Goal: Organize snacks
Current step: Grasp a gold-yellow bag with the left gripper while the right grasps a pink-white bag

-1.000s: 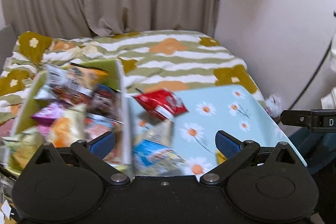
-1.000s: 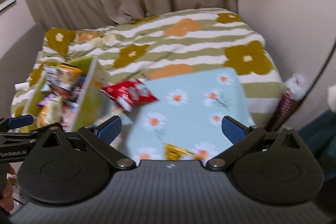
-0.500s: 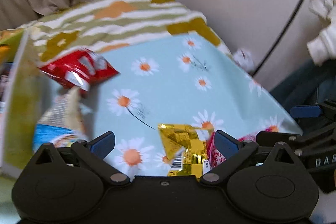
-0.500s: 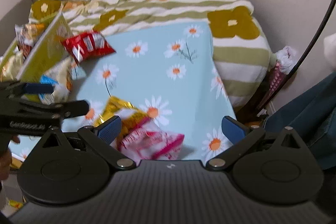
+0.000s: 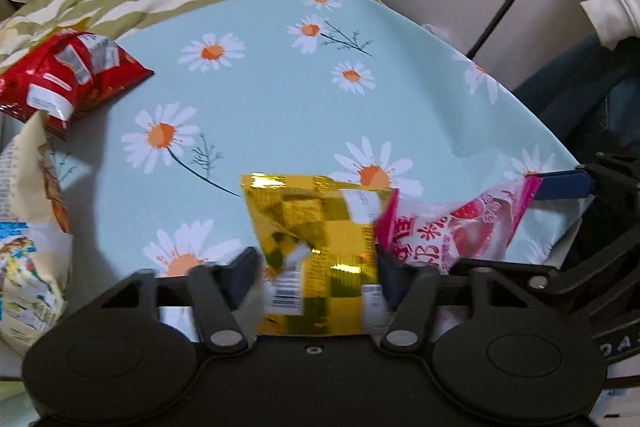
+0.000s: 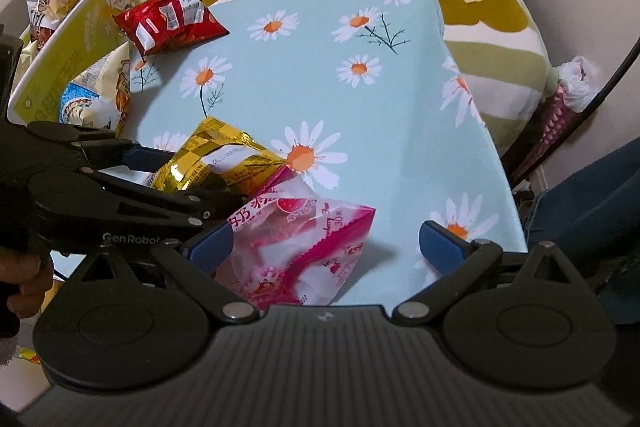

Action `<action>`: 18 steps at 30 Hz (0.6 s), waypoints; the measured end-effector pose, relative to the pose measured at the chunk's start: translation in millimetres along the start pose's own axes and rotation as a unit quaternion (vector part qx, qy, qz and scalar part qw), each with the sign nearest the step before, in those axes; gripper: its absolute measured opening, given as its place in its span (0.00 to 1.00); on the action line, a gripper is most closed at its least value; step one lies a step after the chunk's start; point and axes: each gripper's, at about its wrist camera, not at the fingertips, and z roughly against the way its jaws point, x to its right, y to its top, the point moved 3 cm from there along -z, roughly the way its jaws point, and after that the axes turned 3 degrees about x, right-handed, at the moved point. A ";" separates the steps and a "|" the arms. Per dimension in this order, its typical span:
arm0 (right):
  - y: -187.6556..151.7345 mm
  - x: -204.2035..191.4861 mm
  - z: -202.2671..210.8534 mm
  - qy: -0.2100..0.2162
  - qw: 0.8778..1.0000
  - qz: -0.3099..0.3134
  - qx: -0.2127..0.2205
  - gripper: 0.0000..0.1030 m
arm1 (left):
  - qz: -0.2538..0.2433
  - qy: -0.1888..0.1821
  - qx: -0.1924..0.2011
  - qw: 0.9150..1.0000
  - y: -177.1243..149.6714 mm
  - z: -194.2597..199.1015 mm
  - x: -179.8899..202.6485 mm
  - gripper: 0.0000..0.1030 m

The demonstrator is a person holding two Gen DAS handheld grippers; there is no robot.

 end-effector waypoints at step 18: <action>-5.4 -28.7 -15.9 0.011 0.999 0.026 -0.015 1.00 | 0.000 0.059 0.004 0.998 -20.8 26.1 -28.0 0.50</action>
